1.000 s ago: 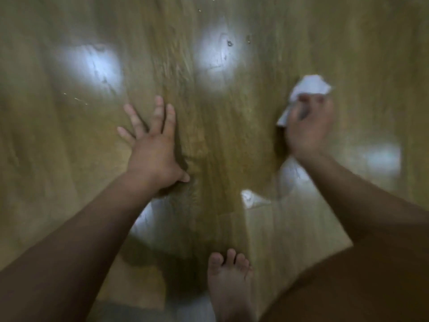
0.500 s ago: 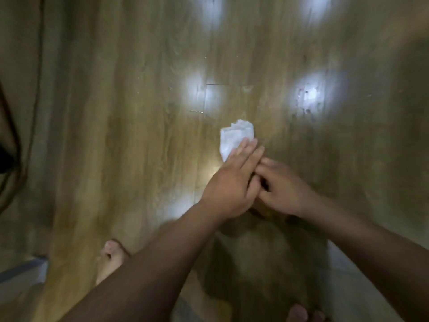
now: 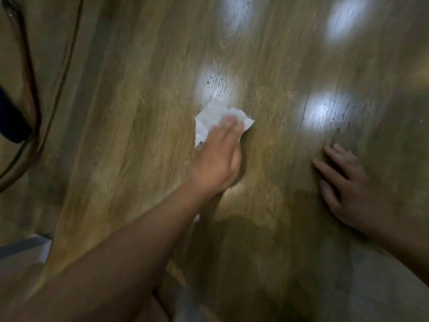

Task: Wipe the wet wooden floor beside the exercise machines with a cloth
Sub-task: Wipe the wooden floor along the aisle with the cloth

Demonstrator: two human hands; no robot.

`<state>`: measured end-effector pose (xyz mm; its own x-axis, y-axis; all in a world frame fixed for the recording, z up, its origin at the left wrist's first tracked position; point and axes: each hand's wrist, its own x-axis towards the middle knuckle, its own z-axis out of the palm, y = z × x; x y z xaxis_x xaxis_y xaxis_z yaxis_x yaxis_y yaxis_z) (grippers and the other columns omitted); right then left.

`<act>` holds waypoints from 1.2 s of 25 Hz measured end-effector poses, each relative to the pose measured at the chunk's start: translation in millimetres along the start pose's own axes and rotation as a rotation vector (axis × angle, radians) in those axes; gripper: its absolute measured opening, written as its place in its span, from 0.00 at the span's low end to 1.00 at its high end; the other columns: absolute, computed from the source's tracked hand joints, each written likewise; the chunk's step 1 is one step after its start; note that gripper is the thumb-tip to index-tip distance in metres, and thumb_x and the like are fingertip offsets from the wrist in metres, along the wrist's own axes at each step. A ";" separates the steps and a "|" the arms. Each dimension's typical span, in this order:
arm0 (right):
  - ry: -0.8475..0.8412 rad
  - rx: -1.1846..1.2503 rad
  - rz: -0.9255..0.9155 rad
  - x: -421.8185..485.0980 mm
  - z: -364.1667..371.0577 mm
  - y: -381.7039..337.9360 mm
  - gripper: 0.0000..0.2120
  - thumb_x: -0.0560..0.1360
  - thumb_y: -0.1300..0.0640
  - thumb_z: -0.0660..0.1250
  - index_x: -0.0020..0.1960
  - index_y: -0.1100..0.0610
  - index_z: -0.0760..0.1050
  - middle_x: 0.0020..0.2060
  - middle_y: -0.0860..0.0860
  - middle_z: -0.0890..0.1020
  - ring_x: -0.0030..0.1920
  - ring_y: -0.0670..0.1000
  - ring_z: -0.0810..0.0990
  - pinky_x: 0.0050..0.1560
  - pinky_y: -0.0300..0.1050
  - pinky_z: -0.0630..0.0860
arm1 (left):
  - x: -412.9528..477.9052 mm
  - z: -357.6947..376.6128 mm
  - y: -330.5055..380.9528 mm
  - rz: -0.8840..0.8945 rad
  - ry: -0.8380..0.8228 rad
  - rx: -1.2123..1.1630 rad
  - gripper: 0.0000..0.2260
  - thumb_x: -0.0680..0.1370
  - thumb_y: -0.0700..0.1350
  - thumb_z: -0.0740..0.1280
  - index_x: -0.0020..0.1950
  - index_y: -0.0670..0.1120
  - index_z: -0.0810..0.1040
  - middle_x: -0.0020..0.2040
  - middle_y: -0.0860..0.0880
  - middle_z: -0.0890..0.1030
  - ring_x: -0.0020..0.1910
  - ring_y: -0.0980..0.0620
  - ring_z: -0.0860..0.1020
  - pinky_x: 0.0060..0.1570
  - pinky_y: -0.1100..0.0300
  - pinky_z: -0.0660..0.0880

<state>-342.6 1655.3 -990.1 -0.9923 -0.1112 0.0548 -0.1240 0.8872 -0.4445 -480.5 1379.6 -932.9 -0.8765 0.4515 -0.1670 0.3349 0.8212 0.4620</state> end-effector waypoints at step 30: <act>0.032 0.152 -0.298 186.0 29.7 -112.9 0.20 0.81 0.54 0.57 0.66 0.64 0.77 0.65 0.61 0.78 0.65 0.60 0.76 0.65 0.52 0.73 | 1.9 9.0 -14.3 -0.110 -0.136 -0.146 0.25 0.82 0.47 0.58 0.78 0.42 0.61 0.78 0.40 0.61 0.75 0.38 0.63 0.69 0.50 0.65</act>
<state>-513.2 1521.1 -956.3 -0.9120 -0.3397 0.2299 -0.4100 0.7401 -0.5331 -483.9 1371.9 -947.6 -0.8469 0.4128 -0.3351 0.1773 0.8134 0.5540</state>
